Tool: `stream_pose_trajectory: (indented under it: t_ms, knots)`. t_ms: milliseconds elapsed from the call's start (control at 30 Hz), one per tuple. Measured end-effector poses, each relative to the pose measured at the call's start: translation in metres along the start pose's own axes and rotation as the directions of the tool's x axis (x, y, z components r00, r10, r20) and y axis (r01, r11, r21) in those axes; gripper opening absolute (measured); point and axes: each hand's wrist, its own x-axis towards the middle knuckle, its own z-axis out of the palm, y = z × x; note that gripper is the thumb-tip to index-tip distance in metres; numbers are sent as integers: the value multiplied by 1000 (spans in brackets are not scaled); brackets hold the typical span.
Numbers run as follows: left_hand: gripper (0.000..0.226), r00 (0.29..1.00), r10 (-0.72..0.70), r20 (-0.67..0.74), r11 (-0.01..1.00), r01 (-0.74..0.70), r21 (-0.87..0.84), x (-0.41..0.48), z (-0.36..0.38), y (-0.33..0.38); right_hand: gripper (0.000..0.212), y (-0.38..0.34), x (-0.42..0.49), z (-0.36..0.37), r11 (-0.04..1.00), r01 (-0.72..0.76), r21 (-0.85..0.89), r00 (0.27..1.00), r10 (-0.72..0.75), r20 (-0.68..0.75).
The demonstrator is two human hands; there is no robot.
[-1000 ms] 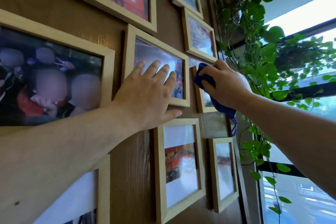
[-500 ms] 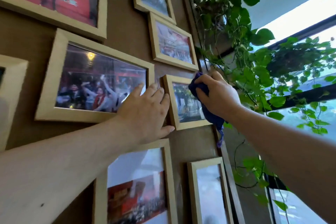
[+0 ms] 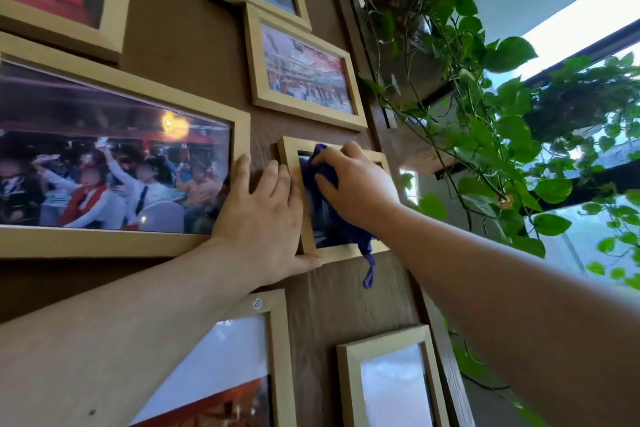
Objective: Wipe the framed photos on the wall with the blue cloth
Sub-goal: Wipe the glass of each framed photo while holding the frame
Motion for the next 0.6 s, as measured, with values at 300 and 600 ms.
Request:
stream_pose_trajectory:
  t_ms: [300,600]
  knots:
    - [118,1000,0,19,1000,-1,19,4,1,3,33,42,-2,15,995,-39,-88,998,35,-48]
    - [117,1000,-3,12,1000,3,-1,5,5,3,32,101,-23,27,937,-283,-206,955,296,34]
